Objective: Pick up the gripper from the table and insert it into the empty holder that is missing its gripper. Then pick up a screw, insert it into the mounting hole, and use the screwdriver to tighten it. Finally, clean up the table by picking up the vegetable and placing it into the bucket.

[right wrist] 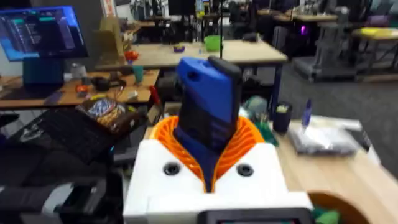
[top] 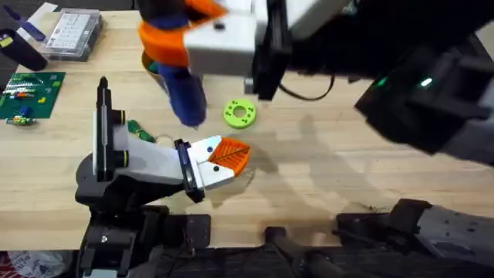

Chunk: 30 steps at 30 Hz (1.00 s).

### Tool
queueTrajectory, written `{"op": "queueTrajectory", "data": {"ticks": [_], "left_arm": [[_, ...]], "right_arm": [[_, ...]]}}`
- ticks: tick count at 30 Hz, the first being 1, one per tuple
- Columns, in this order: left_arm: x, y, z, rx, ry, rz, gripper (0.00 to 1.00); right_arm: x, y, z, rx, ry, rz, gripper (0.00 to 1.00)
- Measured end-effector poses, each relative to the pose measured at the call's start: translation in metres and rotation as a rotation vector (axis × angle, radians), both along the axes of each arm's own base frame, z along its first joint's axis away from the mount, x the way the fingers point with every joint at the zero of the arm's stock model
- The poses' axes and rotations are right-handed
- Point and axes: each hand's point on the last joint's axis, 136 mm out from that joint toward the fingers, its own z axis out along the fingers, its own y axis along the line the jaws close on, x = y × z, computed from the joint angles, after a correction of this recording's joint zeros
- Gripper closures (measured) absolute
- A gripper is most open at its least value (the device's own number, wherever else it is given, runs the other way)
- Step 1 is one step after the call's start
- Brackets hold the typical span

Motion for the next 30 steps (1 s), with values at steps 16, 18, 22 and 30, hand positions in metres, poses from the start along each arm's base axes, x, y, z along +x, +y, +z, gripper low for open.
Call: {"op": "queueTrajectory", "data": {"ticks": [16,18,22,30], "left_arm": [[0.000,0.000,0.000,0.000,0.000,0.000,0.987],[0.000,0.000,0.000,0.000,0.000,0.000,0.987],[0.000,0.000,0.000,0.000,0.000,0.000,0.987],[0.000,0.000,0.000,0.000,0.000,0.000,0.987]], "right_arm": [[0.082,-0.031,-0.009,-0.227,0.017,-0.198,0.976],[0.101,-0.038,-0.025,-0.268,0.030,-0.233,0.976],[0.134,-0.054,-0.064,-0.362,0.067,-0.295,0.976],[0.186,-0.098,-0.144,-0.583,0.019,-0.372,0.976]]}}
